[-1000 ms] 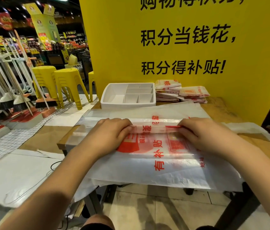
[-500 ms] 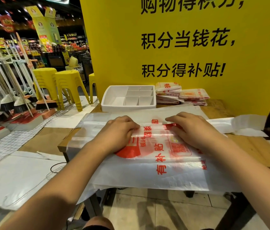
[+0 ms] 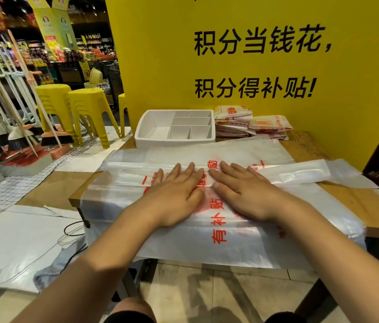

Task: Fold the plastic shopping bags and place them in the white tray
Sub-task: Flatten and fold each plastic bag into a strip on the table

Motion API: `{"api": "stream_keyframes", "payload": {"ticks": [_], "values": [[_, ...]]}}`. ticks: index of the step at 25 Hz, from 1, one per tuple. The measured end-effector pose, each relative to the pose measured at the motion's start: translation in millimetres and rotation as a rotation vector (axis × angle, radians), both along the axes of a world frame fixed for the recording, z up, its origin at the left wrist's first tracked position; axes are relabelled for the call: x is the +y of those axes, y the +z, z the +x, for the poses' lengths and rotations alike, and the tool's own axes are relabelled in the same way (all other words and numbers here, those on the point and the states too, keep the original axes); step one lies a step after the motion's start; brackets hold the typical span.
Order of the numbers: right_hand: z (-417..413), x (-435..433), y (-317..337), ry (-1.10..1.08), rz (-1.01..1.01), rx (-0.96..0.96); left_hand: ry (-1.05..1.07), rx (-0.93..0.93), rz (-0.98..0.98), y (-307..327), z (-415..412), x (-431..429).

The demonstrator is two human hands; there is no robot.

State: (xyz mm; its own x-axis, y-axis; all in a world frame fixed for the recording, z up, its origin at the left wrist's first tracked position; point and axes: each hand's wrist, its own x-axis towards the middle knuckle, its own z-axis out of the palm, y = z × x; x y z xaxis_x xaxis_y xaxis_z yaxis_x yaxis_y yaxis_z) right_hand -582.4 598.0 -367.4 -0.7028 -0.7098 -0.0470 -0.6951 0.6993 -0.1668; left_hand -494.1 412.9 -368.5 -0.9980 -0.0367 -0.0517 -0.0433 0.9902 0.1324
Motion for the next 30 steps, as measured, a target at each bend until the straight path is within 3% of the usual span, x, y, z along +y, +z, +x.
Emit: {"api": "stream_keyframes", "payload": {"ticks": [7, 14, 16, 18, 21, 25, 30], "values": [[-37, 94, 1, -0.356, 0.07, -0.045, 0.125, -0.026, -0.038, -4, 13, -33], [-38, 91, 1, -0.417, 0.168, 0.015, 0.129, -0.027, -0.052, -3, 13, -29], [-31, 83, 8, -0.362, 0.175, 0.139, 0.126, -0.005, -0.068, 1, 15, -27], [-21, 71, 14, -0.205, 0.054, 0.223, 0.112, 0.045, -0.089, 6, 14, -25], [-9, 57, 20, -0.03, -0.093, 0.188, 0.084, 0.125, -0.106, 13, 14, -27], [-6, 47, 21, -0.009, -0.042, 0.382, 0.061, 0.177, -0.13, 15, 11, -25], [-9, 37, 32, -0.007, 0.017, 0.454, 0.04, 0.228, -0.108, 19, 4, -22]]}}
